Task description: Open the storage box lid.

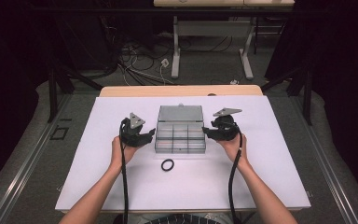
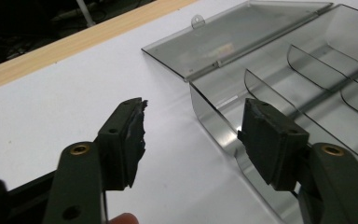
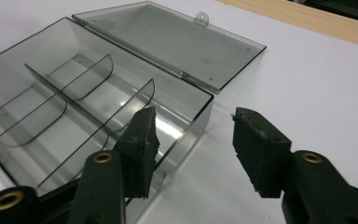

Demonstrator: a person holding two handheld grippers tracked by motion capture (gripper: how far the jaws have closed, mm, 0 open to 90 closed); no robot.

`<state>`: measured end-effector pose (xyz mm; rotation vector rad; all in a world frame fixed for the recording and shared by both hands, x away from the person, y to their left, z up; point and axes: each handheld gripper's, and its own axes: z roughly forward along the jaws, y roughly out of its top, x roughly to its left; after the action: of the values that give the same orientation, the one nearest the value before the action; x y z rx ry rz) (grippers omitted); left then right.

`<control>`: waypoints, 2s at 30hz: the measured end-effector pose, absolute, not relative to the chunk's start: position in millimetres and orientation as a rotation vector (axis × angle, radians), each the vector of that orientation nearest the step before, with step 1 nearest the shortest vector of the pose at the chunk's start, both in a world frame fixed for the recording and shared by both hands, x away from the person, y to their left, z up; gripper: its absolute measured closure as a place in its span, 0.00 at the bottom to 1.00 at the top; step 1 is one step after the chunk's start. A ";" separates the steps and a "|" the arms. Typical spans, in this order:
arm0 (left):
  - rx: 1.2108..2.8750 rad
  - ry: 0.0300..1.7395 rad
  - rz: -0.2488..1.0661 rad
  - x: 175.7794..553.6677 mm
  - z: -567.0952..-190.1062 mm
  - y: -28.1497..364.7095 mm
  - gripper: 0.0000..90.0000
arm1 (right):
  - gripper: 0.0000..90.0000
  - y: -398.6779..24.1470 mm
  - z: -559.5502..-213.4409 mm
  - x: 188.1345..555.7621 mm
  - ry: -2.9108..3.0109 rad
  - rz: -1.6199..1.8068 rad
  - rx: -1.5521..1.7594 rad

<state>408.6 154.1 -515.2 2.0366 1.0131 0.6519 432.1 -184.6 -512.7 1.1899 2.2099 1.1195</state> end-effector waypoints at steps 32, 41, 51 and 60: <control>2.141 1.028 0.633 356.2 -529.3 195.6 0.10 | 0.31 -214.6 -513.8 364.0 2.314 1.127 1.128; 2.157 1.034 0.654 340.0 -528.9 204.3 0.07 | 0.24 -210.5 -518.2 350.8 2.388 1.121 1.096; 2.160 1.052 0.646 326.6 -536.6 210.8 0.04 | 0.17 -201.5 -522.1 341.7 2.462 1.113 1.066; 2.142 1.067 0.637 319.9 -537.2 218.7 0.03 | 0.13 -192.8 -521.6 337.7 2.519 1.097 1.027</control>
<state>319.9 218.7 -537.2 2.1422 1.0673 0.6372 337.7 -192.8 -521.6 1.0268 2.5187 1.0968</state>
